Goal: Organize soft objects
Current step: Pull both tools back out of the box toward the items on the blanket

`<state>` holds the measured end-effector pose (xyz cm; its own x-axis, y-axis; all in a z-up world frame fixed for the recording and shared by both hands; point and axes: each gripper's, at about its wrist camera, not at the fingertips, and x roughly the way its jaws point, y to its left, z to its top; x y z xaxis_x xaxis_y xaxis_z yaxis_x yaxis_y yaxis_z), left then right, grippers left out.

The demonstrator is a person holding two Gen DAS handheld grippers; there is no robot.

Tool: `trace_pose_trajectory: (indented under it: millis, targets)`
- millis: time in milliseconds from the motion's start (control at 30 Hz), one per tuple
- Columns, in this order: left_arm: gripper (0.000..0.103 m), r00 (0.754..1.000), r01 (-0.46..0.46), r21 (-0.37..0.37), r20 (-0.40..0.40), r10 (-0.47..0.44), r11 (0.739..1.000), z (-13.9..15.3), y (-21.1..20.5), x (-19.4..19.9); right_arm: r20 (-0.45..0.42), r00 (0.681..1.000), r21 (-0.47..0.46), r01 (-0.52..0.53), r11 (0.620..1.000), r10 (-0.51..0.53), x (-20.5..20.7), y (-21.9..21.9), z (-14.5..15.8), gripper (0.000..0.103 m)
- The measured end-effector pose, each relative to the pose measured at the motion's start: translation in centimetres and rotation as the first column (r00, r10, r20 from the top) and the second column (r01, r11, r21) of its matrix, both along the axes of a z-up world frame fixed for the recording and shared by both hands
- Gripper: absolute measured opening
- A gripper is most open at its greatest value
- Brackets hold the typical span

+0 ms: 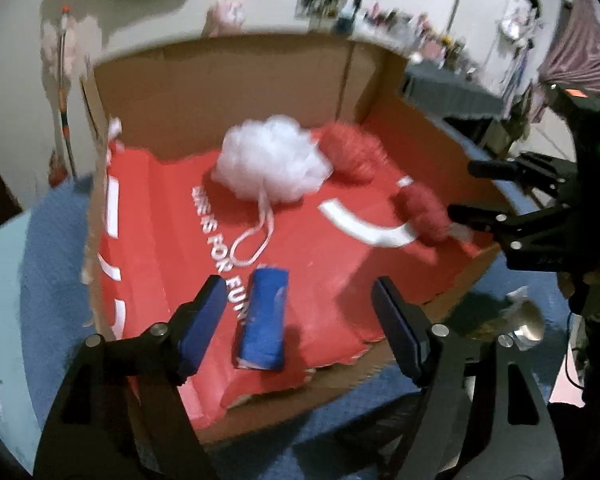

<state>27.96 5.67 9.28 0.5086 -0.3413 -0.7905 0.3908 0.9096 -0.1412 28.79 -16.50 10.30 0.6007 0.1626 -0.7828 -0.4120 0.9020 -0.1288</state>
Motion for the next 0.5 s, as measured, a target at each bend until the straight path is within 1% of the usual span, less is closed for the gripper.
trace_pose_trajectory:
  millis: [33,100,267,300,367,500]
  targets:
    - [0.074,0.999,0.003,-0.011,0.039,-0.002,1.0,0.7,0.0,-0.7,0.02,1.0,0.006,-0.001,1.0,0.001,-0.7,-0.1,0.7,0.072]
    - [0.074,0.997,0.014,-0.018,0.075,-0.012,1.0,1.9,-0.3,-1.8,0.04,0.999,0.025,-0.002,1.0,0.001,-1.4,-0.3,1.8,0.074]
    - [0.075,0.992,0.006,-0.079,0.13,0.005,0.997,4.5,-0.7,-5.0,0.121,0.993,0.084,-0.012,0.996,0.002,-4.9,-0.8,4.9,0.086]
    - [0.079,0.989,0.001,-0.089,0.15,0.013,0.996,5.2,-0.8,-6.0,0.134,0.991,0.095,-0.014,0.995,0.001,-5.7,-1.0,5.4,0.087]
    - [0.085,0.983,-0.005,-0.104,0.184,0.024,0.995,6.1,-1.0,-7.5,0.165,0.986,0.126,-0.022,0.992,0.001,-7.5,-1.3,6.5,0.094]
    - [0.088,0.959,-0.032,-0.146,0.274,0.072,0.989,7.9,-1.3,-11.3,0.228,0.974,0.166,-0.042,0.985,0.003,-11.2,-1.5,8.2,0.099]
